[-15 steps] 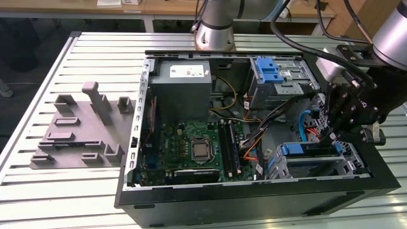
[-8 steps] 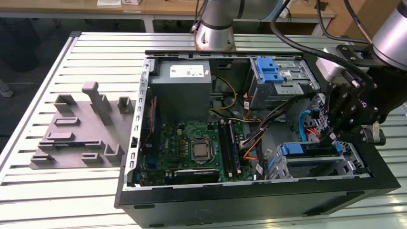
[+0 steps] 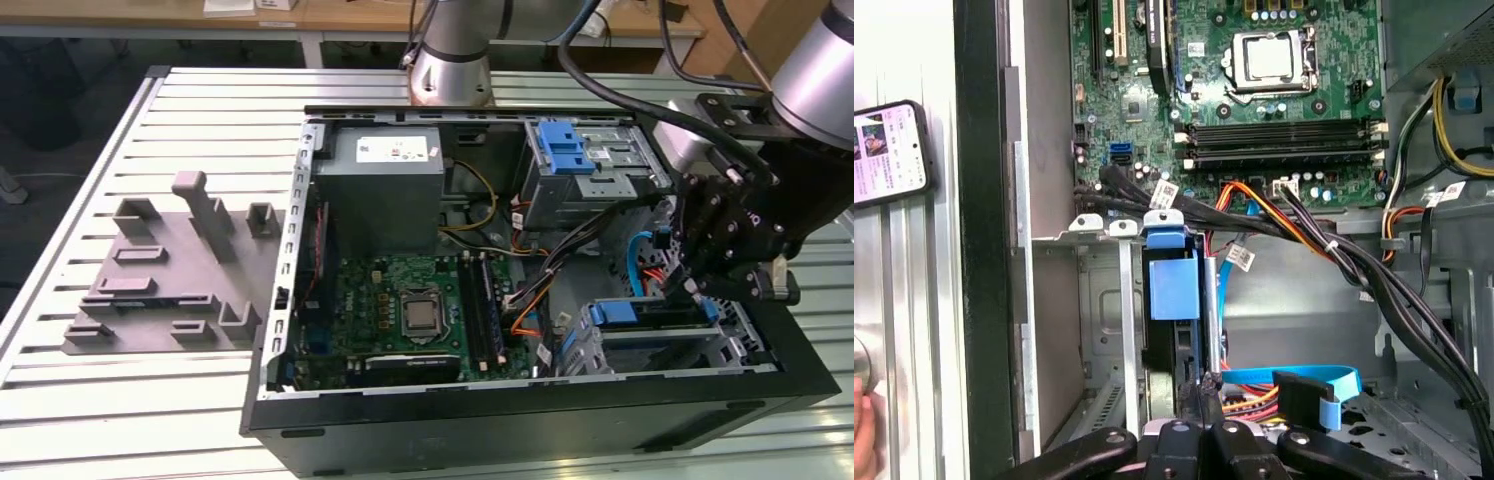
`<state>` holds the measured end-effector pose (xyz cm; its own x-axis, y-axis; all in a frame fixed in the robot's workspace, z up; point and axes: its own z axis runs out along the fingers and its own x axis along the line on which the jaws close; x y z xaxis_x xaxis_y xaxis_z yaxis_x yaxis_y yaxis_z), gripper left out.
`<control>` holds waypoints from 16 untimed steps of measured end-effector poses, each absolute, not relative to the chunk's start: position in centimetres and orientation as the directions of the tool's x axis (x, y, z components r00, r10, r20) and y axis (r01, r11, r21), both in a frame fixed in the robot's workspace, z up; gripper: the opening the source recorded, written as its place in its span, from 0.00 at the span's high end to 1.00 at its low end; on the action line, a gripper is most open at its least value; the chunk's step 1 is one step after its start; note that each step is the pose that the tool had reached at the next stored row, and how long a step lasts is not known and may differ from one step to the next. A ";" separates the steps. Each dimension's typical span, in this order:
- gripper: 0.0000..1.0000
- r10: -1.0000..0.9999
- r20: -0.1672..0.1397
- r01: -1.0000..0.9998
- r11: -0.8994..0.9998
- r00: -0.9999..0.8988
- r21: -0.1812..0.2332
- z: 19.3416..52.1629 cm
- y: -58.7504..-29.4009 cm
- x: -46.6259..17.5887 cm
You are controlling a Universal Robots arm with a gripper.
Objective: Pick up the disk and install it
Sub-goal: 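Insert the second disk wire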
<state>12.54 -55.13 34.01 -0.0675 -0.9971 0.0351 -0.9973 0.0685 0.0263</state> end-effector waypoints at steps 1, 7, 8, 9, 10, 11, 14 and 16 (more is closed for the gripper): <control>0.89 -0.997 0.035 -0.997 0.069 -0.068 0.026 34.0 -55.1 12.5; 0.89 -0.997 0.035 -0.997 0.069 -0.068 0.026 34.4 -55.1 12.5; 0.89 -0.997 0.035 -0.997 0.069 -0.068 0.026 34.5 -55.1 12.5; 0.89 -0.997 0.035 -0.997 0.069 -0.068 0.026 34.6 -55.1 12.5; 0.89 -0.997 0.035 -0.997 0.069 -0.068 0.026 34.8 -55.1 12.5; 0.89 -0.997 0.035 -0.997 0.069 -0.068 0.026 34.9 -55.1 12.5; 0.89 -0.997 0.035 -0.997 0.069 -0.068 0.026 35.3 -55.1 12.5; 0.89 -0.997 0.035 -0.997 0.069 -0.068 0.026 35.5 -55.1 12.5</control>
<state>12.48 -55.09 35.46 -0.0676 -0.9971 0.0352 -0.9973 0.0686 0.0263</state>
